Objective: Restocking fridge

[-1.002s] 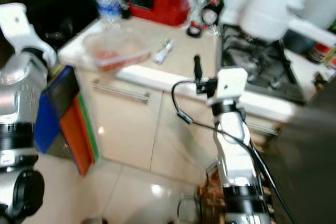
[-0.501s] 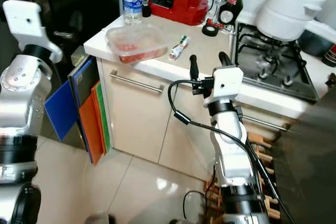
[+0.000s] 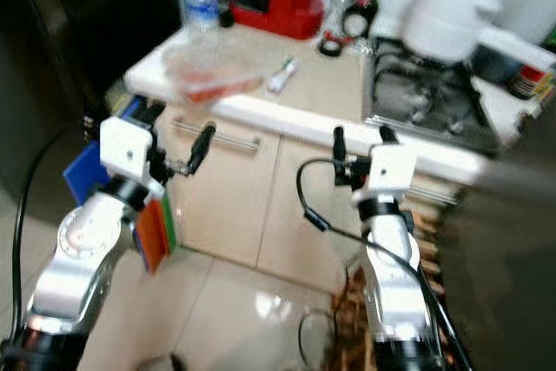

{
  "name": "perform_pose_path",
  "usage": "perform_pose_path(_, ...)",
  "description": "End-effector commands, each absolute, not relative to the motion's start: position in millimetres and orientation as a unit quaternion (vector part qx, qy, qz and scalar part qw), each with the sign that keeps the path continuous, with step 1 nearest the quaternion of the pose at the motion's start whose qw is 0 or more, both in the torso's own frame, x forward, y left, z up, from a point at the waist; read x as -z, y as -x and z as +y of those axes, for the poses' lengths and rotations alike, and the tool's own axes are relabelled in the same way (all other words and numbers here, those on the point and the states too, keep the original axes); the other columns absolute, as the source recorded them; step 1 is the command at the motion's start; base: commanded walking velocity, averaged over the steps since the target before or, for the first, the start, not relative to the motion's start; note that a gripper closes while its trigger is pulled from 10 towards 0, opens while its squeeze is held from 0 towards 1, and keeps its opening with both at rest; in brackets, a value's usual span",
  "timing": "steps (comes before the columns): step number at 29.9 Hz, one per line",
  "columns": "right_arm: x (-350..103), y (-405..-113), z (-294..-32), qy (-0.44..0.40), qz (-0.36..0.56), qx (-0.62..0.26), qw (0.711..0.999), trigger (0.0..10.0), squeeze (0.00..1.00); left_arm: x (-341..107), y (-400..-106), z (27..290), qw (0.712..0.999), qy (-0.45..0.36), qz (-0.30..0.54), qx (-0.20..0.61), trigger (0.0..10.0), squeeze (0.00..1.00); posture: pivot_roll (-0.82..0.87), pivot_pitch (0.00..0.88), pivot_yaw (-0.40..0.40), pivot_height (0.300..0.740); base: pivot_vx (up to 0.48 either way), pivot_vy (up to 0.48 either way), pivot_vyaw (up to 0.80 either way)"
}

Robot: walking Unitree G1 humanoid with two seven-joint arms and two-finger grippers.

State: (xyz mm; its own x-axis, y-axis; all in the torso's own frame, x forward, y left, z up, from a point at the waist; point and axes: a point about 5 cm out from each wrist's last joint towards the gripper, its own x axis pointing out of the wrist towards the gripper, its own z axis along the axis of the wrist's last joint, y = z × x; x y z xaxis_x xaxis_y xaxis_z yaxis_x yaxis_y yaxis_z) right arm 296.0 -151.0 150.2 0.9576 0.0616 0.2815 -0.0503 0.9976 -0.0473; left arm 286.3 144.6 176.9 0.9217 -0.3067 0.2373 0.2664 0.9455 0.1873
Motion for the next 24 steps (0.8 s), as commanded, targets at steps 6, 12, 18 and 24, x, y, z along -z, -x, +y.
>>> perform_pose_path(6, -142.8, -297.9, -154.5, 0.028, -0.131, -0.026, 0.991, 10.0, 0.00, -179.2, -296.7, 143.8, 0.976, -0.106, -0.130, 0.138, 10.0, 0.00, 0.06, 0.000, -0.061, 0.740, 0.000, 0.472, -0.41)
perform_pose_path(12, -141.3, -298.2, -149.9, 0.026, -0.132, -0.037, 0.990, 10.0, 0.00, -183.4, -298.1, 135.7, 0.974, -0.112, -0.144, 0.131, 10.0, 0.00, 0.06, 0.000, -0.064, 0.740, 0.000, 0.000, 0.00)
perform_pose_path(18, -140.9, -298.0, -148.7, 0.027, -0.132, -0.043, 0.990, 10.0, 0.00, -183.0, -302.5, 135.5, 0.978, -0.097, -0.133, 0.127, 10.0, 0.00, 0.06, 0.000, -0.068, 0.740, 0.116, 0.181, 0.00)
perform_pose_path(24, -139.5, -299.1, -147.9, 0.033, -0.128, -0.043, 0.990, 10.0, 0.00, -195.0, -303.4, 125.5, 0.963, -0.141, -0.167, 0.155, 10.0, 0.00, 0.06, 0.000, -0.069, 0.740, 0.459, 0.000, -0.13)
